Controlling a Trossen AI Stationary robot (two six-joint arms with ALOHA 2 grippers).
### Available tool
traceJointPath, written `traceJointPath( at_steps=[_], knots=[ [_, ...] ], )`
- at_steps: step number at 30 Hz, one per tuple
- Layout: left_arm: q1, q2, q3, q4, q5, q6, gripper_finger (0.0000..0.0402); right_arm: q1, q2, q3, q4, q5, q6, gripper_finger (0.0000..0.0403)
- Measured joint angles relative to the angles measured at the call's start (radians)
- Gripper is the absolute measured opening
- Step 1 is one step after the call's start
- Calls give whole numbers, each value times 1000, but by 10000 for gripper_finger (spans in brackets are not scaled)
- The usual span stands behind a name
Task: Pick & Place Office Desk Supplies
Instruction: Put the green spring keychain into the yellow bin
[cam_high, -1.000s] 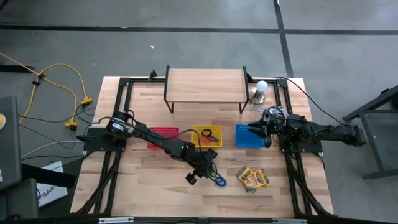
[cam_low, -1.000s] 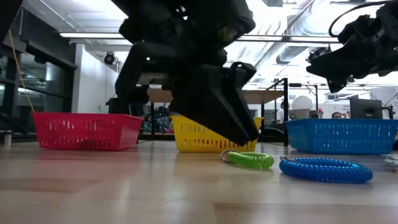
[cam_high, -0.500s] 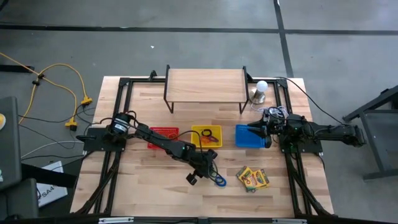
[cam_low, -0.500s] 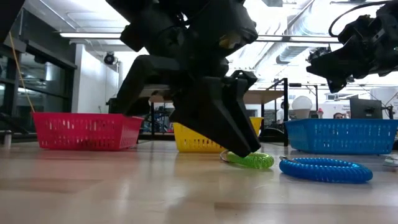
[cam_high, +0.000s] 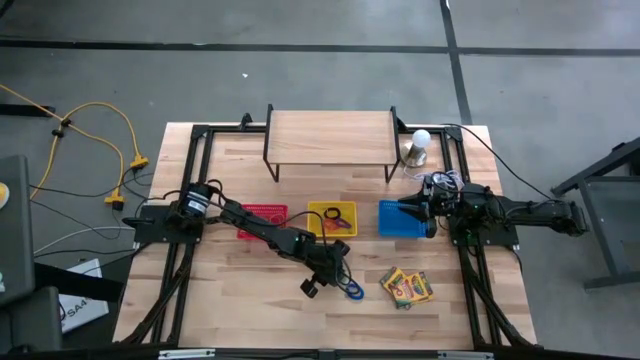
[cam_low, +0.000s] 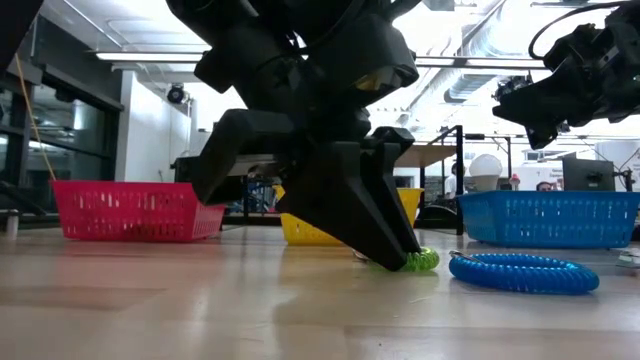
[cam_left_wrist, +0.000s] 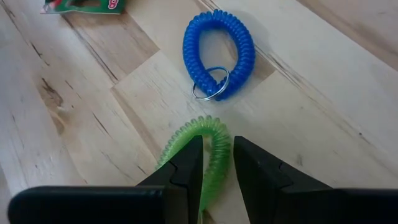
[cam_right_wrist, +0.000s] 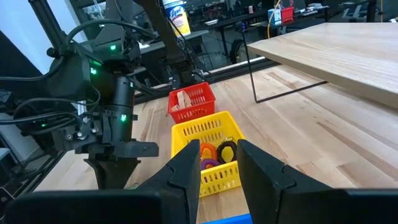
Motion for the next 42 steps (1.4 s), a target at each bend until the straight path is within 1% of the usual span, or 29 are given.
traceJointPath(
  at_steps=[3,10,22,25,34,37,42],
  knots=[
    [4,0,0,-1,0,-14,76,0,0,0,1,0,0,94],
    [5,0,0,-3,3,-22,42,0,0,0,1,0,0,94],
    [5,-3,-1,-3,-1,-25,37,0,0,0,2,0,0,94],
    [6,-24,-4,-18,-7,-21,37,0,0,0,2,0,0,94],
    [11,-144,-2,-34,-84,19,37,0,0,0,3,0,0,94],
    [10,-159,-2,-51,-102,20,36,0,0,0,3,0,0,94],
    [19,-166,-2,-68,-162,19,36,0,0,0,3,0,0,94]
  ],
)
